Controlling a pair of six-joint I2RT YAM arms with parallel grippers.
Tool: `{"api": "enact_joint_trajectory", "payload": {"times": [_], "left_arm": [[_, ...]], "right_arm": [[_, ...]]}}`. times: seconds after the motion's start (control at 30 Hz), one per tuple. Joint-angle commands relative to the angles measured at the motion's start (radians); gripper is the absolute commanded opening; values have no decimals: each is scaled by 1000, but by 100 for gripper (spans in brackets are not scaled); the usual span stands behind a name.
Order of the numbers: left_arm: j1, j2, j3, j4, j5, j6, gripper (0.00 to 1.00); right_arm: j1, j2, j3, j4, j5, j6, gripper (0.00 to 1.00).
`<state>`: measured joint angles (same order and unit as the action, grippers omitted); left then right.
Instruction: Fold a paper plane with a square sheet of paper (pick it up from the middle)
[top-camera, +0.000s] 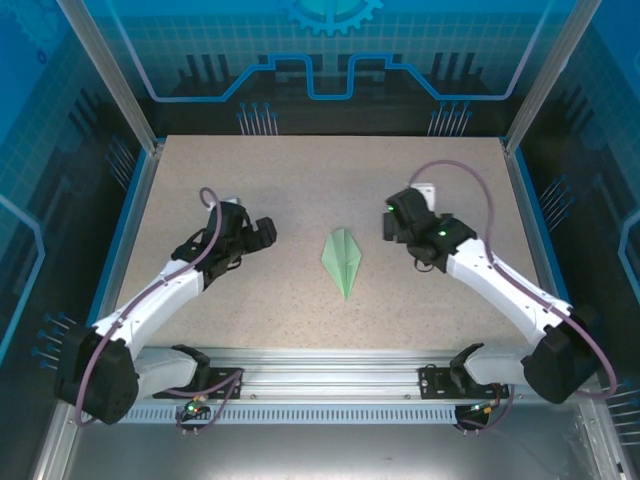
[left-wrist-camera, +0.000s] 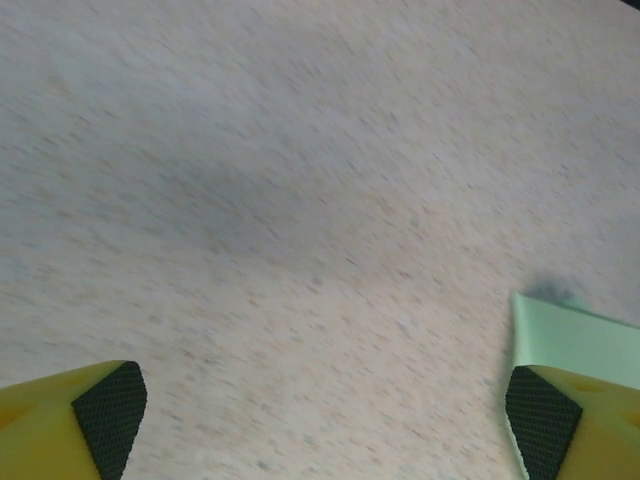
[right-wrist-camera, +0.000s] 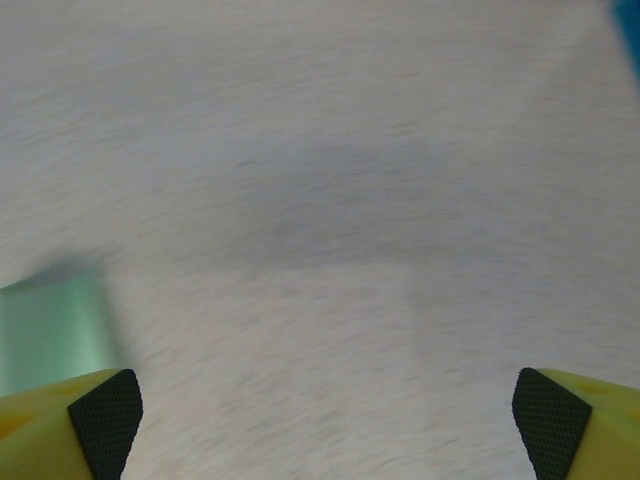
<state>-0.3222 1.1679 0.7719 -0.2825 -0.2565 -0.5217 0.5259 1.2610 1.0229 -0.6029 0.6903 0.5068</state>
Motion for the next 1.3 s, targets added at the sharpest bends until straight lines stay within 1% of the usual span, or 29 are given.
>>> {"api": "enact_joint_trajectory", "payload": {"times": [0.0,0.03,0.1,0.17,0.2,0.3,0.4,0.47,0.53,0.6,0.67,0.7,0.73,0.8,0.83,0.87,0.9,0.93,0.97,1.0,1.03,1.13,1.17,1.23,1.27], "left_arm": [[53,-24,-27,-19,-172,66,98],[73,-29,-31,-20,-197,68,98],[116,-33,-49,3,-218,83,99],[162,-34,-64,20,-224,89,98],[178,-33,-71,31,-225,97,98],[211,-29,-102,88,-243,138,99],[212,-19,-178,243,-256,220,98],[215,0,-197,303,-265,265,99],[220,27,-214,352,-245,286,98],[221,59,-226,400,-228,303,98],[222,86,-242,454,-212,332,99],[221,98,-251,489,-209,342,99],[221,106,-267,535,-202,359,98],[222,118,-310,653,-177,400,98],[221,121,-323,699,-172,411,98],[222,126,-337,734,-168,425,98],[221,133,-345,770,-165,437,99],[221,140,-345,787,-162,448,99],[222,153,-343,810,-154,461,98],[223,167,-340,829,-142,470,98],[223,185,-338,858,-125,480,98],[224,242,-313,907,-69,521,99],[224,267,-309,932,-66,529,98],[228,325,-318,1010,-31,551,98],[239,317,-301,960,-15,539,98]], "right_arm": [[-91,-57,-165,228,107,-146,99],[-121,-72,-229,320,94,-197,99],[-173,-85,-319,451,65,-259,99],[-241,-76,-393,569,-35,-297,100],[-261,-63,-417,613,-71,-320,99],[-292,-4,-470,769,-117,-385,99],[-319,59,-530,988,-210,-441,99],[-329,88,-528,1046,-272,-479,98],[-338,117,-549,1159,-330,-512,98],[-347,155,-542,1207,-355,-548,98],[-376,213,-550,1280,-420,-549,95],[-386,206,-546,1261,-439,-538,96],[-402,200,-564,1279,-490,-539,95],[-423,205,-624,1387,-573,-543,96],[-431,240,-664,1491,-625,-564,96],[-430,237,-661,1487,-633,-569,96],[-433,225,-633,1406,-627,-558,96],[-436,250,-611,1407,-588,-541,96],[-455,239,-593,1351,-609,-518,97],[-465,244,-599,1376,-612,-514,99],[-464,240,-597,1360,-610,-514,99],[-462,244,-598,1370,-607,-513,99],[-462,243,-598,1366,-606,-514,99],[-461,242,-598,1367,-606,-515,99],[-460,242,-599,1367,-605,-515,100]]}}
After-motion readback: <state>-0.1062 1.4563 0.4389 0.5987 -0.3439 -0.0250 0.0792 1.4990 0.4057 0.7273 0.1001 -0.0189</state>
